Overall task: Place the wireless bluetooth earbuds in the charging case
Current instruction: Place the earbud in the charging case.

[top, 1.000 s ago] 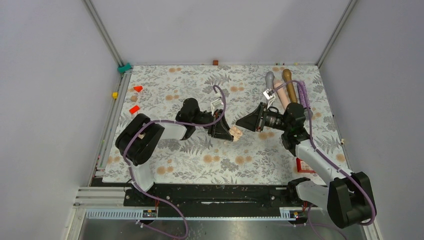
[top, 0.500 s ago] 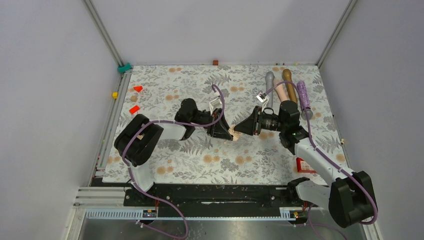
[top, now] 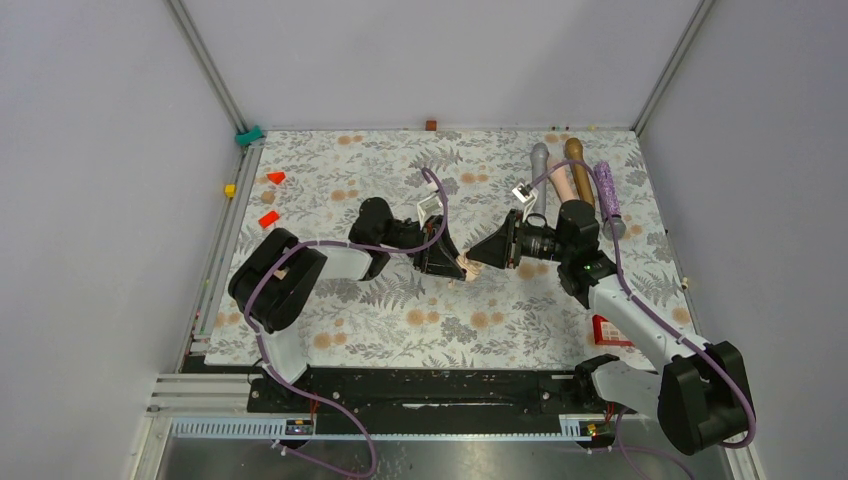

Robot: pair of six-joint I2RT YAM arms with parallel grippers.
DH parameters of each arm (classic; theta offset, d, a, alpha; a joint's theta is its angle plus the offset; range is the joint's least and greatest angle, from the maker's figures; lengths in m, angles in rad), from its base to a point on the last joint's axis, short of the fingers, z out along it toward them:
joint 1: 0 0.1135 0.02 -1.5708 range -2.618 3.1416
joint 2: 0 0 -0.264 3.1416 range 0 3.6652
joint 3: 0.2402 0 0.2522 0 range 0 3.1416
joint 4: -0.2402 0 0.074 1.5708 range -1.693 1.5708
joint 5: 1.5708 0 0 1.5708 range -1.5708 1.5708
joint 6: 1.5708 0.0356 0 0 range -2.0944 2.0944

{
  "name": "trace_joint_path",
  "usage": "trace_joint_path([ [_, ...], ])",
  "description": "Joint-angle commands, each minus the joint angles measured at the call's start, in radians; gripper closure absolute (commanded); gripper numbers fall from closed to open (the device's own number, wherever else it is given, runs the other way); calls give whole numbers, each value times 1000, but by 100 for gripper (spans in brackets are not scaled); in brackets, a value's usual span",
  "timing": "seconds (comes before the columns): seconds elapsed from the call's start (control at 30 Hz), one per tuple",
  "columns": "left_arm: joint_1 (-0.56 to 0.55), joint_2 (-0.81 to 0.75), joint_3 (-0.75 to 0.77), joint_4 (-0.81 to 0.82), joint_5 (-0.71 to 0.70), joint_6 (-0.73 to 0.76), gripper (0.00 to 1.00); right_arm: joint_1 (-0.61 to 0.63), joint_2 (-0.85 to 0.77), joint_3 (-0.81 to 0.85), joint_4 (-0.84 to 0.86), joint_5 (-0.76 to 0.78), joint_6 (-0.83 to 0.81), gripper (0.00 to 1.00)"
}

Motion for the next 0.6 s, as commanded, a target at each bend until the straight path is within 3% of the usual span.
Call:
trace_joint_path([
  [0.0,3,-6,-1,76,13,1,100,8,-6,47,58,-15,24,73],
  [0.43,2,-14,2,78,16,-4,100,11,-17,139,-309,-47,-276,77],
  [0.57,2,-14,3,84,15,-12,100,25,-19,131,-331,-48,-296,77],
])
